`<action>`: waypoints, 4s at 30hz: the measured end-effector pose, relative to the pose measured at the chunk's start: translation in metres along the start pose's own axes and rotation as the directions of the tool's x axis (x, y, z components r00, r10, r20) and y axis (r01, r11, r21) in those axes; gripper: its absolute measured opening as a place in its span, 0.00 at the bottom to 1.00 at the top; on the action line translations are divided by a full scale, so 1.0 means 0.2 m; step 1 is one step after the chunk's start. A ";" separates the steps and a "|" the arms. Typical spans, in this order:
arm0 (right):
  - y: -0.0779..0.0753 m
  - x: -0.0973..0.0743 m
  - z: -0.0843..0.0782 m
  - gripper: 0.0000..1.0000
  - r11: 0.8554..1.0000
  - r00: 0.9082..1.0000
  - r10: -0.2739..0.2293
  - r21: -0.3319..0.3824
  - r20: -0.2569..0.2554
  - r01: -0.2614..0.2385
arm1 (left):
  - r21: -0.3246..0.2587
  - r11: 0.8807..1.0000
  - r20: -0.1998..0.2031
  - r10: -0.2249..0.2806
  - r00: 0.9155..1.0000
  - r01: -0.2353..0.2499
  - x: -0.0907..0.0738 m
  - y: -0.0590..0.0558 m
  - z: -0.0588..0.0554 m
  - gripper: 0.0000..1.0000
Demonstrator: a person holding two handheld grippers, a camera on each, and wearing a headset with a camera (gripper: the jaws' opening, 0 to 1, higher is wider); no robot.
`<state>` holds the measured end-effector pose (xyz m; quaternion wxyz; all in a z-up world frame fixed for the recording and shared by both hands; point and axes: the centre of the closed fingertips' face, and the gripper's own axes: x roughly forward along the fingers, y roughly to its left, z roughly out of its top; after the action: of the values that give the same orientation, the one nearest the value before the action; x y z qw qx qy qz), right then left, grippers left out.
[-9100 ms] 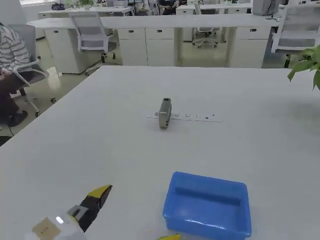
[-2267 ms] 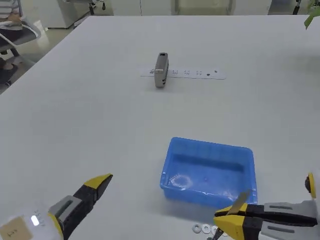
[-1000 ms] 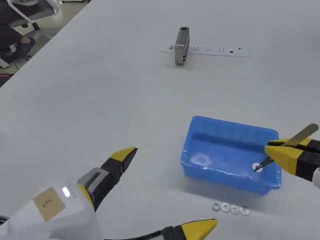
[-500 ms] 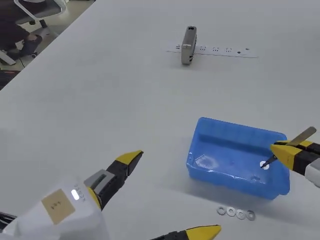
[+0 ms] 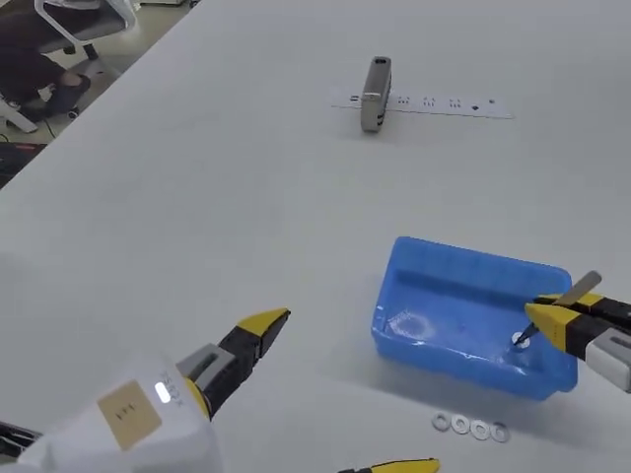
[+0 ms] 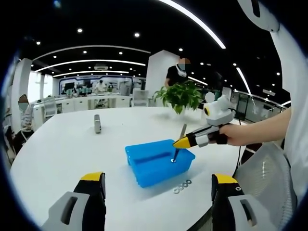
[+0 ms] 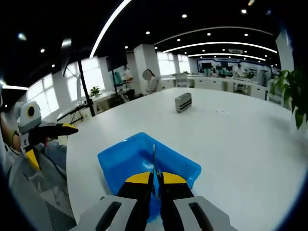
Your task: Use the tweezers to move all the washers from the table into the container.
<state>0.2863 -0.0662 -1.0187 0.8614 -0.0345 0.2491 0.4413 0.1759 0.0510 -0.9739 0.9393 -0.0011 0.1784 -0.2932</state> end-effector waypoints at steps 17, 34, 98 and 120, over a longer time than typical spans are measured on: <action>0.02 -0.01 0.03 0.03 1.000 1.000 0.010 -0.029 0.008 -0.009 | 0.006 1.000 -0.002 0.008 1.000 -0.008 0.00 0.01 0.00 0.91; 0.10 -0.16 0.14 0.03 0.999 0.993 0.014 0.041 0.115 -0.019 | 0.009 1.000 0.006 0.007 1.000 -0.007 -0.01 0.00 0.01 0.91; 0.45 -0.14 -0.22 0.04 0.963 0.975 0.185 -0.174 -0.122 -0.204 | 0.035 0.999 -0.028 0.004 1.000 -0.003 0.00 0.00 -0.02 0.86; 0.38 -0.13 -0.22 0.03 0.980 0.982 0.150 -0.114 -0.113 -0.163 | 0.049 0.999 -0.037 0.004 0.999 -0.003 0.00 0.00 -0.03 0.85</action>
<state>0.1971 -0.0516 -1.0324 0.8062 -0.0907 0.2679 0.5197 0.1730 0.0513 -0.9784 0.9361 0.0275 0.1884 -0.2957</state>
